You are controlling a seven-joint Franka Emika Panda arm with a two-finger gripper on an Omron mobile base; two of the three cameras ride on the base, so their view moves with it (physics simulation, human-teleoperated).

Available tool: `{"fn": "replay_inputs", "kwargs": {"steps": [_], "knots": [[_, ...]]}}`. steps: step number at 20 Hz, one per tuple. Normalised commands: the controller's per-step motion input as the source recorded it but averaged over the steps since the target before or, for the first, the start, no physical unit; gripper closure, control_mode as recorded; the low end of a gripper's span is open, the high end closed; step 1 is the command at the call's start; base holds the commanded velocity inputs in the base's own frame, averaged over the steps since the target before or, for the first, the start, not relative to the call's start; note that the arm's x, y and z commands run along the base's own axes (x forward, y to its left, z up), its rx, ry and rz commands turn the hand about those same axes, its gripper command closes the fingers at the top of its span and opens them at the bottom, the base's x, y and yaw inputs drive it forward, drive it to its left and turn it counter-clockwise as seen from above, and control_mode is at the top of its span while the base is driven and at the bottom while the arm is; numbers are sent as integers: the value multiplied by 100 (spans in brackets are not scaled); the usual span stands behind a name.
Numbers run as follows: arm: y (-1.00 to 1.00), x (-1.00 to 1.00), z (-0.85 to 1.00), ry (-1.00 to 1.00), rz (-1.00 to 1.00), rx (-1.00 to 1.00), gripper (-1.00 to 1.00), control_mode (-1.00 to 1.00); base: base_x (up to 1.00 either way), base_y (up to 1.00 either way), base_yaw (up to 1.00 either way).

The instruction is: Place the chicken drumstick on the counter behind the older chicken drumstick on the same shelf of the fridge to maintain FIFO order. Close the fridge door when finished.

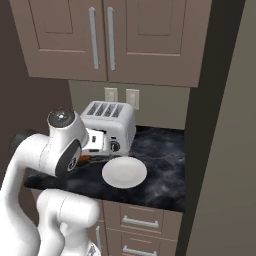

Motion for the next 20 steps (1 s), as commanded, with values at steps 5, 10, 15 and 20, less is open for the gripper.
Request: {"fn": "replay_inputs", "kwargs": {"steps": [5,10,15,20], "knots": [[-6,-60,0,-4,-5,0,100,100,-40,-1,0],[0,0,0,0,0,0,100,100,-100,6,0],[0,0,0,0,0,0,100,100,-100,32,0],[0,0,0,0,0,0,100,100,-100,57,5]]}}
